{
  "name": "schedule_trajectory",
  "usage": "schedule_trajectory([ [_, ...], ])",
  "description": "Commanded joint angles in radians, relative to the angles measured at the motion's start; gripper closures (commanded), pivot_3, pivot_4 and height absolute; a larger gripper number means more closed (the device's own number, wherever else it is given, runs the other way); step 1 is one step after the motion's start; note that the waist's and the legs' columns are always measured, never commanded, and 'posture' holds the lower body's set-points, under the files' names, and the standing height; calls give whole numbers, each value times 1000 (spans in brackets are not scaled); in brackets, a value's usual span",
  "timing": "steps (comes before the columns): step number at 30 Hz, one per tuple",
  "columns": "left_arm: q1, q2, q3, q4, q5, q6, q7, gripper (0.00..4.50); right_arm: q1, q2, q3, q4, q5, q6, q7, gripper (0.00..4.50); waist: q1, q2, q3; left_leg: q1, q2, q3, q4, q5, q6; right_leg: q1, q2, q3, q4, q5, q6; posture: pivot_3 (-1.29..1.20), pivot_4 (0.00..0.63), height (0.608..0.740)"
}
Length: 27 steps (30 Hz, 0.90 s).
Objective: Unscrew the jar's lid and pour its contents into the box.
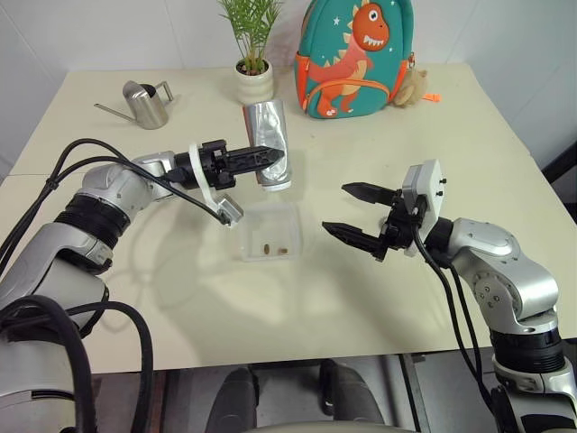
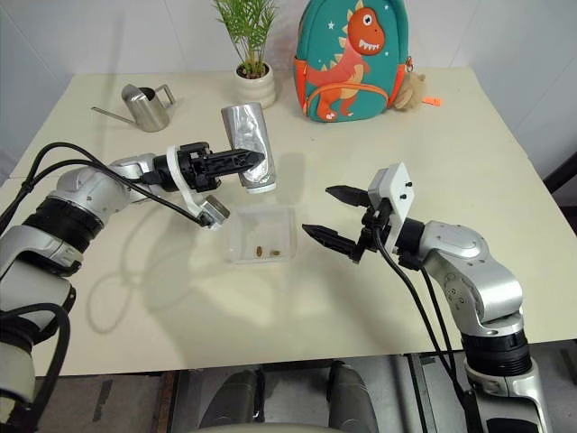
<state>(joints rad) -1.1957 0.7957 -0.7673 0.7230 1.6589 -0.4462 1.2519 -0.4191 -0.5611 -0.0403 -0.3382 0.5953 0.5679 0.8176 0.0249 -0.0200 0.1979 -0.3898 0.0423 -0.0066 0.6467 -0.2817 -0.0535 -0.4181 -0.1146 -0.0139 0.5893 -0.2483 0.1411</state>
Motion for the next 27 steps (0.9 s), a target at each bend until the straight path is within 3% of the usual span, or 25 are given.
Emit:
schedule_trajectory([
  [1,-39,4,-12,19,0,57,43,2623,-1,8,-4,-27,7,-10,-11,16,0,0,0,0,0,0,0,0,0,0,0,0,0,0,0,0,150,740],
  [6,-42,8,-30,22,-26,59,49,2623,2,16,-5,-31,7,-9,-17,16,1,0,0,0,0,1,0,0,0,0,0,0,0,0,0,0,150,740],
  [11,-23,55,-12,-36,-116,-76,10,2623,6,14,-7,-29,7,-10,-13,16,0,0,0,0,0,1,0,0,0,0,0,0,0,0,0,0,150,740],
  [15,16,71,130,5,-500,-346,-295,2623,8,8,-7,-24,8,-12,-2,16,-1,0,0,0,0,2,0,0,-1,-1,0,1,1,0,0,0,150,740],
  [19,107,45,303,50,-982,-350,-831,2623,6,0,-13,-10,13,-11,20,16,-2,0,0,1,0,3,1,0,-1,-1,0,2,2,0,0,0,150,740],
  [21,180,-11,462,32,-1341,-159,-1168,2623,-1,-8,-5,7,8,-16,46,16,-3,0,0,1,0,4,2,0,-1,-1,0,3,2,0,0,0,150,740],
  [23,240,-63,633,-4,-1628,92,-1400,2623,-15,-17,6,28,3,-22,77,16,-4,0,0,1,0,4,3,0,-1,-1,0,4,3,0,0,0,150,740],
  [26,305,-101,827,-43,-1873,393,-1563,2623,-47,-25,21,69,-12,-40,119,16,-20,0,0,2,1,4,4,0,-1,-1,0,4,4,0,0,0,150,740],
  [27,330,-97,870,-30,-1899,420,-1573,2623,-57,-26,27,83,-19,-47,131,16,-24,0,0,2,1,4,4,0,-1,-1,0,4,4,0,0,0,150,740],
])
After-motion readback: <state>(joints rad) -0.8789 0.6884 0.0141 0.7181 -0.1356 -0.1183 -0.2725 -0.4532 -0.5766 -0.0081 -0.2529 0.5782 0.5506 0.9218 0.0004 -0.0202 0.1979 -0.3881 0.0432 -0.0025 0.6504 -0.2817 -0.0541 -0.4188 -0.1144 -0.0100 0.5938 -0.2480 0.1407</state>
